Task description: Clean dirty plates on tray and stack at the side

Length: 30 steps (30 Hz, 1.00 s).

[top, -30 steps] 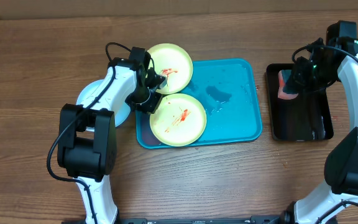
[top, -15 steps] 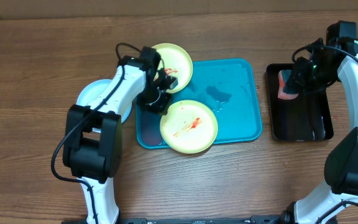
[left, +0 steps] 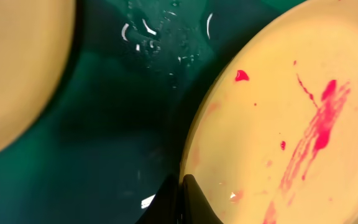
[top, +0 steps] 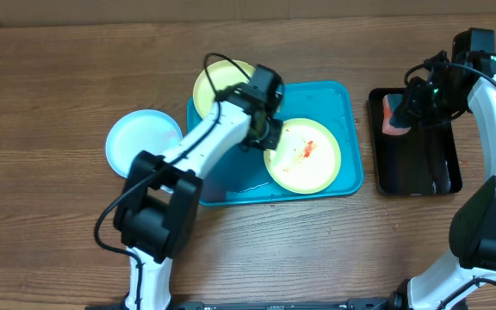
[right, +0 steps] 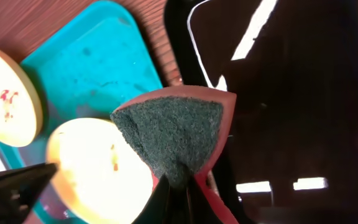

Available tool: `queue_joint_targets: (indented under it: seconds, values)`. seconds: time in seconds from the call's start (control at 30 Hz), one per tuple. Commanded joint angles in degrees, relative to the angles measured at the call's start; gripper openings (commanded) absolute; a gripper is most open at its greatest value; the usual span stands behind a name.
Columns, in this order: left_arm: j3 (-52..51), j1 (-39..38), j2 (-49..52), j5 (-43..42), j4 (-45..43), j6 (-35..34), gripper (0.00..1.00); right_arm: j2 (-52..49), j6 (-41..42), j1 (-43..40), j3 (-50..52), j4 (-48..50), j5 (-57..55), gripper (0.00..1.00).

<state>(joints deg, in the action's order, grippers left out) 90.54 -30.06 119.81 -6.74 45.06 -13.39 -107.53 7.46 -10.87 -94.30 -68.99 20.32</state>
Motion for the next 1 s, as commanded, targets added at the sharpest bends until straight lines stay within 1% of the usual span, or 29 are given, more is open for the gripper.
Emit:
queue_joint_targets:
  seconds: [0.0,0.13,0.27,0.37,0.5,0.63,0.83,0.97]
  values:
    - [0.3,-1.3,1.3,3.7,-0.7,-7.4,0.04,0.8,-0.7,2.1,0.1,0.2,3.2,0.04]
    - [0.3,-1.6,1.4,3.5,-0.5,-11.0,0.04,0.7,-0.7,6.5,0.1,-0.8,2.9,0.04]
    - [0.3,-1.6,1.5,0.8,-0.7,-14.4,0.04,0.7,-0.2,11.5,1.3,-1.0,0.4,0.04]
    - [0.3,-1.6,1.5,-1.7,-1.7,-15.2,0.04,0.7,0.0,15.1,4.0,0.4,-0.4,0.04]
    - [0.3,-1.6,1.5,-3.5,-2.9,-16.4,0.04,0.7,2.7,18.6,10.6,6.1,-2.6,0.04]
    - [0.3,-1.6,1.5,-4.4,-3.1,-16.9,0.05,0.7,3.0,20.1,17.5,13.7,-3.3,0.04]
    - [0.3,-1.6,1.5,-6.1,-3.4,-16.9,0.04,0.7,1.5,20.3,23.2,22.7,-5.3,0.04]
    - [0.2,-1.6,1.5,-7.1,-3.4,-16.9,0.04,0.7,0.2,20.3,24.7,26.9,-5.3,0.04]
